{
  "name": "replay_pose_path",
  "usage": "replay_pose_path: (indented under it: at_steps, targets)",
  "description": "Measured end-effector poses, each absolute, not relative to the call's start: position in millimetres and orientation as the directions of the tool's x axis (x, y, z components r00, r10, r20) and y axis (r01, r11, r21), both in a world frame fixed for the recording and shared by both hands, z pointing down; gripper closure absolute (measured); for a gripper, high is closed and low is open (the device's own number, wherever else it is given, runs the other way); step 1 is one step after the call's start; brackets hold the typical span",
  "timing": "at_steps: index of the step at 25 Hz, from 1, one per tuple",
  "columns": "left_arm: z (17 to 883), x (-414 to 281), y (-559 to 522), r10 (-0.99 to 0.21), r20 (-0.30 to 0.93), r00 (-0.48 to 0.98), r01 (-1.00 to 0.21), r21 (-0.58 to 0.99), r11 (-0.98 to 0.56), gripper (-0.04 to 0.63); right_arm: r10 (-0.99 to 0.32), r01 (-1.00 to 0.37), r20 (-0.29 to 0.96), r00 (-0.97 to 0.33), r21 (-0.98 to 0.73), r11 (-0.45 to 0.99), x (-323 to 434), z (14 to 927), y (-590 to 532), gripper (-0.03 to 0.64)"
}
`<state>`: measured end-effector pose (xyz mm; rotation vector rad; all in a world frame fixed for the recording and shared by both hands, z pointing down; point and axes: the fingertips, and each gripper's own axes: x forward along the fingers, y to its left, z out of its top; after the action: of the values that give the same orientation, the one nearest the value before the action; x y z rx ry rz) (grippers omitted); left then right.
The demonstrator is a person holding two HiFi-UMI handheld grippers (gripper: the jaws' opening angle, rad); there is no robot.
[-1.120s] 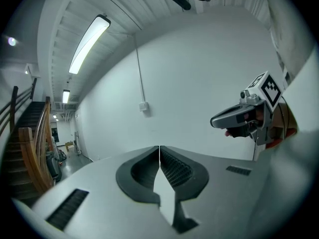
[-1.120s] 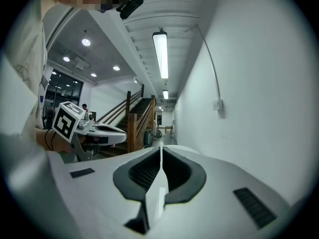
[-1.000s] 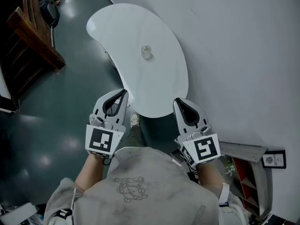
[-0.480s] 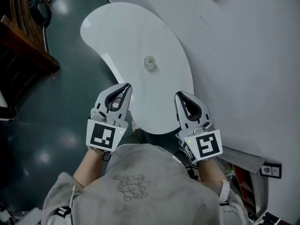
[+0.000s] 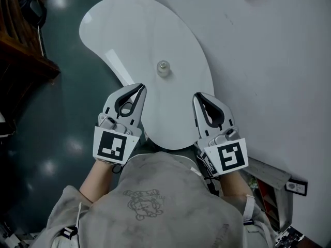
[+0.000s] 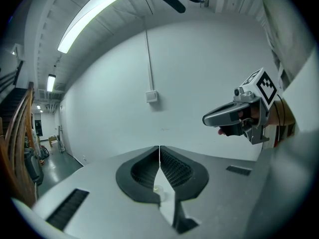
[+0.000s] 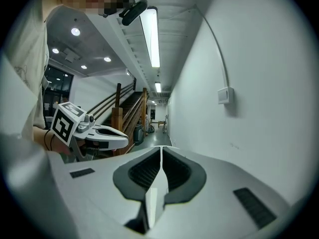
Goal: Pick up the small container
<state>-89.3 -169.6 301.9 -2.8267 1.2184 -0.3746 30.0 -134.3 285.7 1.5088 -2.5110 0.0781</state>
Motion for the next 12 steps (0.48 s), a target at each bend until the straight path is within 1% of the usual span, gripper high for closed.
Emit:
replay_pose_path:
  at_steps: [12]
  targets:
    - [310,-70,-166,-0.785,0.241,0.570,-0.781,-0.135,-0.609,0.577,-0.829,-0.837,0.173,-0.532,0.038,0.545,58,285,-149,0.583]
